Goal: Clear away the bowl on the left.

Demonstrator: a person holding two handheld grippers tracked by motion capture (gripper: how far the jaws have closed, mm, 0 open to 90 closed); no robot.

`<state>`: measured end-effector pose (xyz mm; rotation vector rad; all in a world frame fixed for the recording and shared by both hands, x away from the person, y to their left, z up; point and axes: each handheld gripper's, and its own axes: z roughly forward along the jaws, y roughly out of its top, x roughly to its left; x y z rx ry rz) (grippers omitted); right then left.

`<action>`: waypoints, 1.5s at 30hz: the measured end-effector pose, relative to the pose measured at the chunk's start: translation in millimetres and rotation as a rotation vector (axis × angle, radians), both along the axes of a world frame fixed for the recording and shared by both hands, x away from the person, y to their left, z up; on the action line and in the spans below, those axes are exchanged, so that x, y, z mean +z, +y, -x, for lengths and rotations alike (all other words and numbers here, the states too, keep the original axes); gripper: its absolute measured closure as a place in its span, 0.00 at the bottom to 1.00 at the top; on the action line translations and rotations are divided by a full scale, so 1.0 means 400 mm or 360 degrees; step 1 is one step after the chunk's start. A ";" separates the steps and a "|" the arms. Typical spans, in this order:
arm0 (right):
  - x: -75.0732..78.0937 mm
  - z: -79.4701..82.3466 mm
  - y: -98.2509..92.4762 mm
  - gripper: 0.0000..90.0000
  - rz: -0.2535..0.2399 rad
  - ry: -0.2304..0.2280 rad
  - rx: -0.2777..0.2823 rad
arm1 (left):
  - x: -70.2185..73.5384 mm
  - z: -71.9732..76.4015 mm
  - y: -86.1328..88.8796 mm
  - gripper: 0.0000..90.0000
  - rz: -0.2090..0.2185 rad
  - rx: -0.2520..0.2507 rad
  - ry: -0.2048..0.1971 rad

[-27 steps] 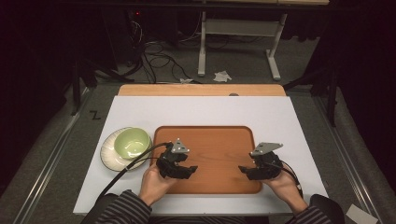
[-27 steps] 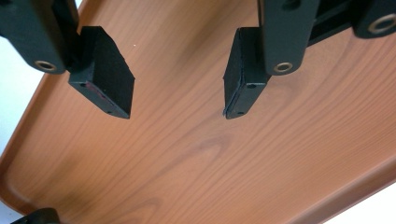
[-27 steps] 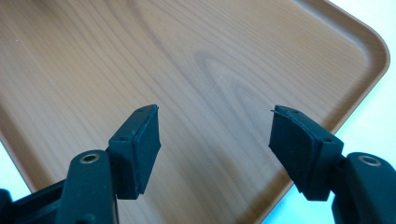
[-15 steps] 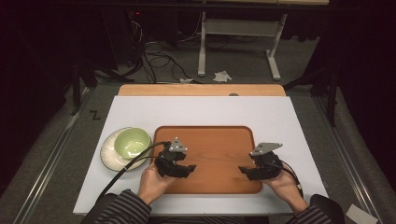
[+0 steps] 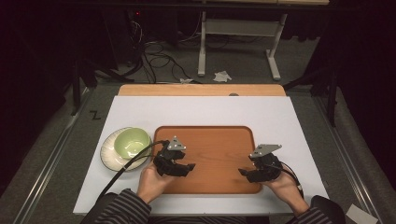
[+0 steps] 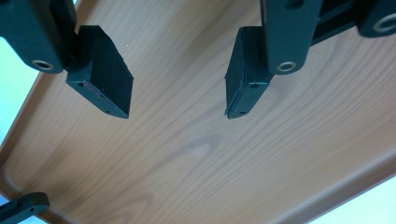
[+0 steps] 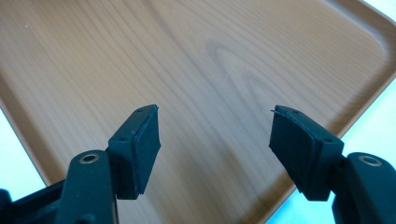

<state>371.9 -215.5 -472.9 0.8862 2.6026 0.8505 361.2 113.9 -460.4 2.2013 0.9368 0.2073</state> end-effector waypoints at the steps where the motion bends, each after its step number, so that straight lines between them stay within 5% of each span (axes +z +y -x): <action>1: -0.001 0.000 0.000 0.39 0.0005 0.0002 0.0000 | 0.002 0.000 0.002 0.46 -0.0001 0.0004 0.0001; 45: -0.006 0.003 0.002 0.38 0.0014 0.0029 0.0026 | 0.045 -0.007 0.058 0.45 0.0080 0.0112 -0.0037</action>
